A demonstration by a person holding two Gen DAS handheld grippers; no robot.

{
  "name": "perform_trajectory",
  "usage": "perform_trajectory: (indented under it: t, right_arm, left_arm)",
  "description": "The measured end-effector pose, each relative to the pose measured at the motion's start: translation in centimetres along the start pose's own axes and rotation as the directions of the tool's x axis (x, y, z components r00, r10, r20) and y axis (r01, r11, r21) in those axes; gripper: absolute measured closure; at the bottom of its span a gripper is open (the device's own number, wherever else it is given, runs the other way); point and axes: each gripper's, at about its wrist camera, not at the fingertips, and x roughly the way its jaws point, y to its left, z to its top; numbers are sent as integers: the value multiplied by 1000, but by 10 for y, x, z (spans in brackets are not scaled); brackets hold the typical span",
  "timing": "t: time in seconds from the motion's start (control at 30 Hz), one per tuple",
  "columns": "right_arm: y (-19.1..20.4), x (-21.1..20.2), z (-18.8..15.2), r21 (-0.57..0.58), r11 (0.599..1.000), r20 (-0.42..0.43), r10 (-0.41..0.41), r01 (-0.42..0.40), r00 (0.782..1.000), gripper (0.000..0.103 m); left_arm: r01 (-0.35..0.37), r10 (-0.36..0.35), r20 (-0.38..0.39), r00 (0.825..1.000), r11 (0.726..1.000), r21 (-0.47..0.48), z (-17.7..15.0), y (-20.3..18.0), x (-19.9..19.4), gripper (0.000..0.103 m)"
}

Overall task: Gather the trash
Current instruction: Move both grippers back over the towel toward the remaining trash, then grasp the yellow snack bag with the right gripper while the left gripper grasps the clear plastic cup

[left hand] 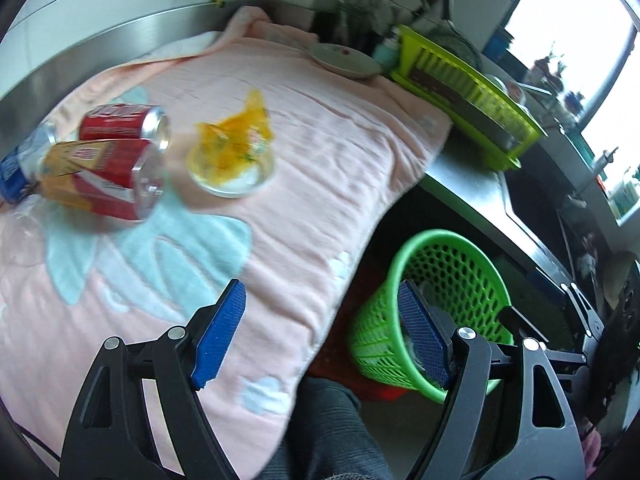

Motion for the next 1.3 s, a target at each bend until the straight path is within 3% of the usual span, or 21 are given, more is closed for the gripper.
perform_trajectory:
  t: [0.37,0.77,0.9,1.3]
  right_arm:
    - [44,46,45,-58,995,-4,86,-86,996,28]
    - [107,119,94,-120,976,-30,177,-180,984,28]
    - [122,142,107,-124,975,-31,181,-184,983,28]
    - [142,212,130,-108,981,-84,151,-160,985,28]
  left_arm:
    - [-170,184,73,980,970,-171,21,96,-42,25]
    - [-314,356,71,932,890,-331,45,202,-68,25]
    - [-329,373,54,926,871,-365,49,226,-67,25]
    - [-303,324,-15,946,865,-401,59,263,-38,25]
